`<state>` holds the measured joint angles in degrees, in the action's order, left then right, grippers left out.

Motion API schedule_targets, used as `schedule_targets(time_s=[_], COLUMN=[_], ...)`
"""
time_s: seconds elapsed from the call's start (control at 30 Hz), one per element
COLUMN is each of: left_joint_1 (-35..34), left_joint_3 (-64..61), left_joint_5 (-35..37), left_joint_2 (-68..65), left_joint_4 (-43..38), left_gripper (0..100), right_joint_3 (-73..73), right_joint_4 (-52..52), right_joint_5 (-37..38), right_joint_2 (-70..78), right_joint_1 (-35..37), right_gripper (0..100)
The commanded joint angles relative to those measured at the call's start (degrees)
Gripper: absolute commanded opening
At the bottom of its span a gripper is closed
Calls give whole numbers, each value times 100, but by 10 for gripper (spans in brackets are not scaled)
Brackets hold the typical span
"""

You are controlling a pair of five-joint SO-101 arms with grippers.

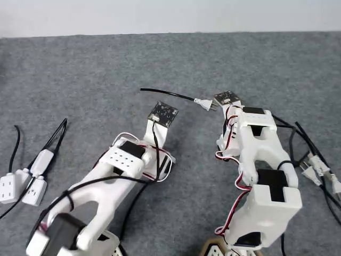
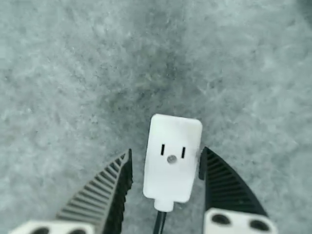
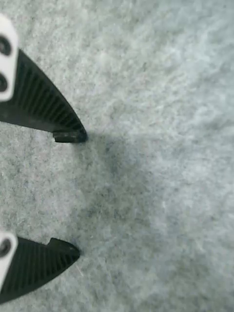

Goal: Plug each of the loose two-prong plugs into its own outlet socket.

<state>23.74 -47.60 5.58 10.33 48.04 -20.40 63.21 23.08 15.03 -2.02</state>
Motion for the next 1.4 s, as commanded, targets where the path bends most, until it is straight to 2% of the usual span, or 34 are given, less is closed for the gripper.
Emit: schedule_targets(time_s=[0.0, 0.23, 0.53, 0.7, 0.97, 1.17, 1.37], left_joint_1=[18, 53, 141, 308, 316, 246, 308], left_joint_3=[224, 497, 1604, 2220, 2800, 3196, 3336], left_joint_5=[70, 53, -62, -1020, -2171, -4325, -5248], left_joint_2=[-290, -668, -1723, -2268, -2400, -2391, -2418], left_joint_4=[-88, 149, 932, 1512, 2505, 2497, 2321], left_gripper=[214, 214, 194, 10, 13, 12, 12], right_joint_3=[0, 0, 0, 0, 0, 0, 0], right_joint_4=[-136, -136, -136, -136, -136, -136, -136], right_joint_5=[0, 0, 0, 0, 0, 0, 0], right_joint_2=[-22, -22, -22, -22, -22, -22, -22], right_joint_1=[75, 75, 66, 66, 57, 48, 40], right_gripper=[302, 302, 302, 302, 302, 302, 302])
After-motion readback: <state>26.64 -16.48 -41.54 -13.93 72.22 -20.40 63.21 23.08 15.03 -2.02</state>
